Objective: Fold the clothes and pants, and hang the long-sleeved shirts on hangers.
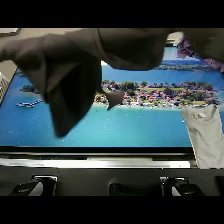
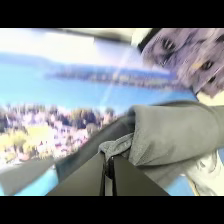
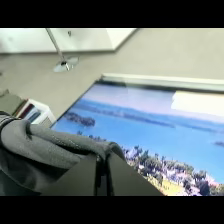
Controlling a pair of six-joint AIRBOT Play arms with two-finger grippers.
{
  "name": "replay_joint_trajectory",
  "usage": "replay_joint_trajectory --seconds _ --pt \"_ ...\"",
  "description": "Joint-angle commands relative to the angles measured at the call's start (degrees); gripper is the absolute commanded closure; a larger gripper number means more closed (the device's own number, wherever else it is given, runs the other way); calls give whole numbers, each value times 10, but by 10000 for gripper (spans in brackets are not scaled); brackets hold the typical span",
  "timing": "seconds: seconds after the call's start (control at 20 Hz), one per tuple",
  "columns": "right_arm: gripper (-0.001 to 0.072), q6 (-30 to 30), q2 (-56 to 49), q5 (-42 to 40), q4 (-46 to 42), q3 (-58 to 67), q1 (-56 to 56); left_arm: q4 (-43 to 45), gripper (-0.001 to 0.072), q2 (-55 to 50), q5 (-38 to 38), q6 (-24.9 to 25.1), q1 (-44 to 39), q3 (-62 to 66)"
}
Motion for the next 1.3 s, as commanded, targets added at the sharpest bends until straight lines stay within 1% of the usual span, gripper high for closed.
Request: replay_joint_trajectory --seconds 0.0,0.1,0.2,0.3,0.4,0.5,0.6,0.65,0.8,0.95,1.1,1.15,1.2,1.25 --pt "674 37 63 10 -18 13 0 15 689 59 -7 -37 5 22" --pt "674 56 65 -17 -19 13 0 38 688 70 12 -64 5 22" --pt "674 60 39 -55 -18 13 0 52 689 63 35 -69 4 18" --pt "674 73 -21 -79 -13 13 1 52 689 32 52 -69 4 0" --pt "674 74 -107 -71 10 12 1 47 689 -14 56 -68 0 -30" --pt "673 69 -218 -51 39 12 4 47 688 -81 59 -56 -16 -68" --pt "673 56 -326 -58 39 13 26 47 688 -163 90 -46 -43 -113" --pt "673 54 -380 -71 38 13 39 47 688 -205 114 -35 -56 -130" --pt "673 39 -507 -130 40 13 77 47 688 -351 183 -34 -92 -151" --pt "674 40 -567 -181 45 13 97 15 688 -462 234 -34 -106 -150" --pt "674 39 -572 -203 47 13 101 -37 684 -512 251 -34 -101 -150" --pt "674 39 -571 -202 46 14 101 -37 650 -513 249 -34 -96 -150" --pt "674 39 -570 -198 45 14 100 -37 598 -507 244 -34 -89 -150" --pt "674 39 -568 -195 40 14 100 -37 451 -499 232 -34 -77 -145"
